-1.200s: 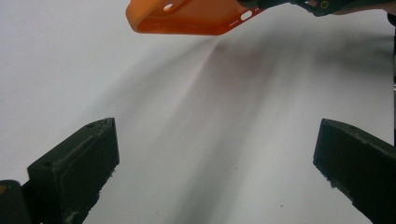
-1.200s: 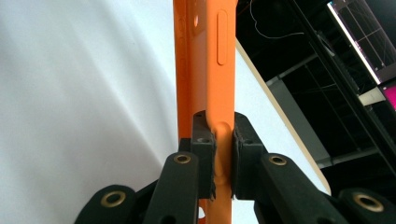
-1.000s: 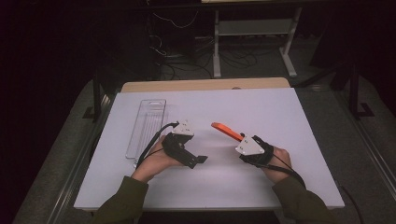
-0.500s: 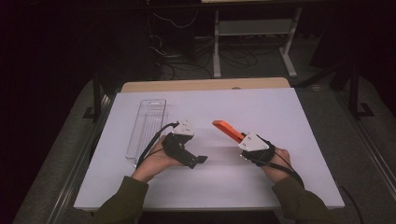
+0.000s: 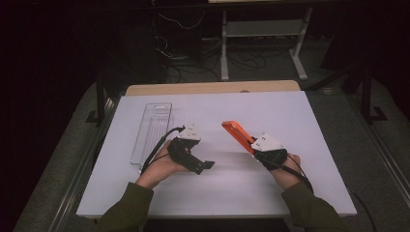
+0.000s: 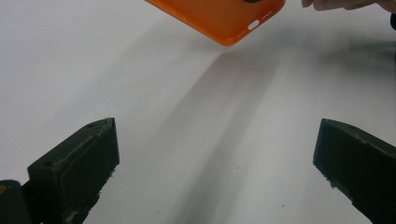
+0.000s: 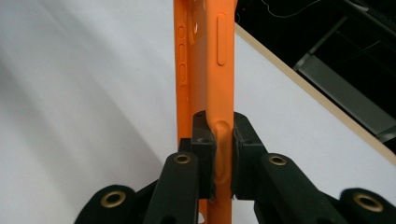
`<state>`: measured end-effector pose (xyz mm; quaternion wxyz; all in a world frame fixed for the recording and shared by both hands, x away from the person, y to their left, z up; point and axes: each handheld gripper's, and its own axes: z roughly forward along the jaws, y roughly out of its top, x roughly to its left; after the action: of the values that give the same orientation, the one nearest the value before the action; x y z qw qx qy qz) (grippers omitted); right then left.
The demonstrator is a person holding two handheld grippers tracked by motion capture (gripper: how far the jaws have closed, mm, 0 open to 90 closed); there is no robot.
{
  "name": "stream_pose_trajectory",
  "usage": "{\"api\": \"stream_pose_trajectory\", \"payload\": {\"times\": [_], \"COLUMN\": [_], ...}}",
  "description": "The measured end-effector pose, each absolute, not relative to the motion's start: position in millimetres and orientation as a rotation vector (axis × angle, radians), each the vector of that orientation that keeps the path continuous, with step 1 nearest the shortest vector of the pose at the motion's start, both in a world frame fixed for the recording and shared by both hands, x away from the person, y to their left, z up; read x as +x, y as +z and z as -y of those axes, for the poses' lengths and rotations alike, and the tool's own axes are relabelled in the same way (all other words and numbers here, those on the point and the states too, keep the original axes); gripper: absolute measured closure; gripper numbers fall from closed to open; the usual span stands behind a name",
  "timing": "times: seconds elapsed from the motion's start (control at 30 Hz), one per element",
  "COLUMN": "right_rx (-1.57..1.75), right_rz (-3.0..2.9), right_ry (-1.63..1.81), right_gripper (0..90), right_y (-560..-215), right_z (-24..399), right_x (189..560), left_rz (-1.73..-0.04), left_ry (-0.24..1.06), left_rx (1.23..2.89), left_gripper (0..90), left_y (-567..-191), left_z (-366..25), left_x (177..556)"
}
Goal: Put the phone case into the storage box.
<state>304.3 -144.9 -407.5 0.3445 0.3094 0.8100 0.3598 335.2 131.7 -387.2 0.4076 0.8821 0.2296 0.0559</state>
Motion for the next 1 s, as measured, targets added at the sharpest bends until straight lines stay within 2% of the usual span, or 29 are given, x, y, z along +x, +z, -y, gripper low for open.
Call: {"api": "stream_pose_trajectory", "payload": {"times": [1.0], "right_rx": [1.192], "right_rz": [-2.036], "right_ry": [1.296], "right_gripper": [80.6], "right_y": [-407.1], "right_z": [166.6], "right_x": [315.7], "left_rz": [-0.593], "left_ry": [0.146], "left_rx": [2.218], "left_gripper": [0.0], "left_y": [-388.0], "left_z": [-130.9], "left_x": [335.3]}}
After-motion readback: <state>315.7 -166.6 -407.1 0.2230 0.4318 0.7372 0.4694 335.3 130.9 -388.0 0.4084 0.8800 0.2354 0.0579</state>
